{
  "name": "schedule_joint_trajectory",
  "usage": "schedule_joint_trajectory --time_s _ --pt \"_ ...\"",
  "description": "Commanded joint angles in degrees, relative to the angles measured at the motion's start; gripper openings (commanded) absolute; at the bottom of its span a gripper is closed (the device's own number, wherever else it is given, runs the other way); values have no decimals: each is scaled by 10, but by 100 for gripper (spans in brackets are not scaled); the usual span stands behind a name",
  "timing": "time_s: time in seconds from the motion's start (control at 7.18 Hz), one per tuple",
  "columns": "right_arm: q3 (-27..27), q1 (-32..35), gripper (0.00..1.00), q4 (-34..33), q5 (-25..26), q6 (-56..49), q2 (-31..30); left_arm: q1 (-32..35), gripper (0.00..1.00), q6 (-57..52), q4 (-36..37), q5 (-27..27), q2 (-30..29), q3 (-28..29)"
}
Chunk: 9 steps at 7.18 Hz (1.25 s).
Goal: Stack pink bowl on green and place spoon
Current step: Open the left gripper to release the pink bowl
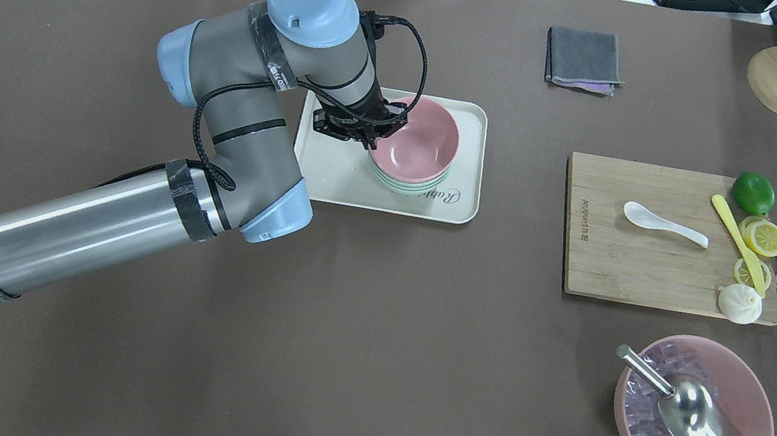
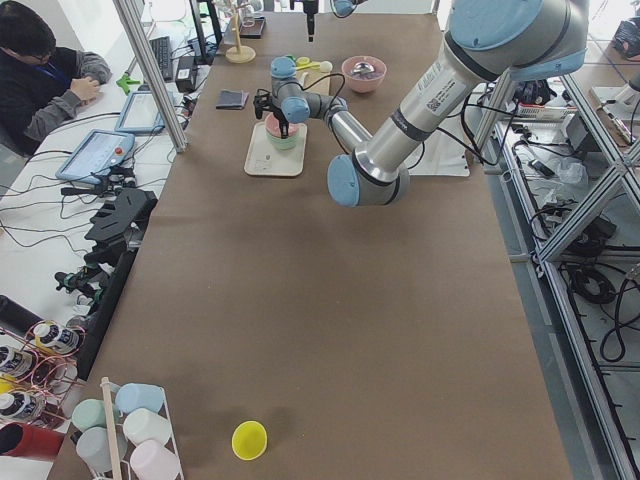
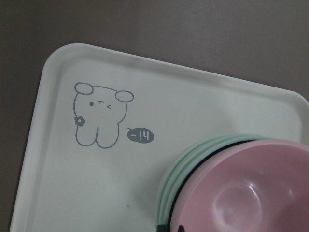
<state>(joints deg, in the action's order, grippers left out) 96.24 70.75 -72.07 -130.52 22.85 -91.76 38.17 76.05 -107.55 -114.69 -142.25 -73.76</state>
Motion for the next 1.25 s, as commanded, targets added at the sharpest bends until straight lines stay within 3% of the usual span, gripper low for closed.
schedule_joint_trajectory --time_s 0.0,0.14,0.28,0.56,0.7,0.84,1.11 --pt "0 0 100 0 0 0 0 -3 12 0 -1 3 0 -1" --pt "0 0 100 0 0 0 0 -4 42 0 -1 3 0 -2" --pt "0 0 100 0 0 0 0 -3 99 0 -6 3 1 -4" --pt "3 0 100 0 0 0 0 10 98 -1 -1 -6 2 -25" --pt "3 0 100 0 0 1 5 45 98 -31 1 -76 23 -44" --pt "1 0 100 0 -1 2 14 97 99 -80 2 -145 81 -86" --pt "1 -18 100 1 0 38 45 196 99 -261 39 -204 207 -167"
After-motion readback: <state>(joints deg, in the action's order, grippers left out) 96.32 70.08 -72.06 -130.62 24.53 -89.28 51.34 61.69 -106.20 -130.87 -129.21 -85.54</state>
